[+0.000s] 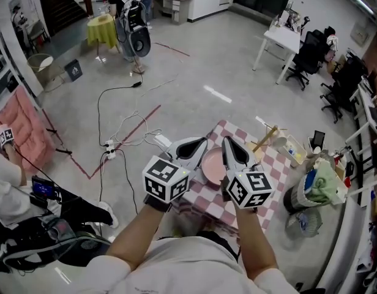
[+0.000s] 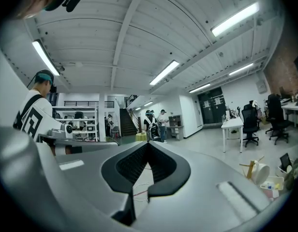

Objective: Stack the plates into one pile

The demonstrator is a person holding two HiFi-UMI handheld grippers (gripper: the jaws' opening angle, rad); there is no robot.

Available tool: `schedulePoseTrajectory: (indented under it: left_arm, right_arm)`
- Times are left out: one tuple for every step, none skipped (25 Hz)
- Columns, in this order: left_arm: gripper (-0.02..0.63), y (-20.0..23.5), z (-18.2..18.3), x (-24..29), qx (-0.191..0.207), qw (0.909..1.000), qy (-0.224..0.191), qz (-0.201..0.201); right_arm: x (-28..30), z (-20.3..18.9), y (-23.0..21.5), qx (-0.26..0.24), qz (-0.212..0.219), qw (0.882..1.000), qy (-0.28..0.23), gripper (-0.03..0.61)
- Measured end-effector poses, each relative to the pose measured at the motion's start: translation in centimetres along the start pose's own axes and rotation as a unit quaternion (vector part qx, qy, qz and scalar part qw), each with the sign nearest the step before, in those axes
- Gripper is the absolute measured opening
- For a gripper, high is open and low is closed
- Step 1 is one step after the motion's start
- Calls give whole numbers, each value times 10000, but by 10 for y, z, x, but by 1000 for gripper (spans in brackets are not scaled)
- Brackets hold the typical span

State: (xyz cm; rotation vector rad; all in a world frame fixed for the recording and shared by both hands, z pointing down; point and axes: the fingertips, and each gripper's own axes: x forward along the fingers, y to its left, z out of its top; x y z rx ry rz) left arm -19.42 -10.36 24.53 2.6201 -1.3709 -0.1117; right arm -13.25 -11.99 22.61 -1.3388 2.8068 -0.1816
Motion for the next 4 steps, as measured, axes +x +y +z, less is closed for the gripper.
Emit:
schedulePoseTrajectory:
  left_arm:
    - [6, 1, 1, -2, 7, 10000, -6, 6]
    - [6, 2, 2, -4, 9, 10000, -11, 15]
    - [6, 3, 3, -6, 9, 10000, -17, 27]
    - [6, 5, 3, -8, 7, 10000, -24, 40]
  right_arm:
    - [1, 0, 2, -16, 8, 10000, 9, 9]
    - [2, 0, 5, -26, 17, 10000, 23, 9]
    - [4, 0, 7, -34, 28, 10000, 40, 9]
    - [5, 0, 10, -40, 39, 10000, 59, 9]
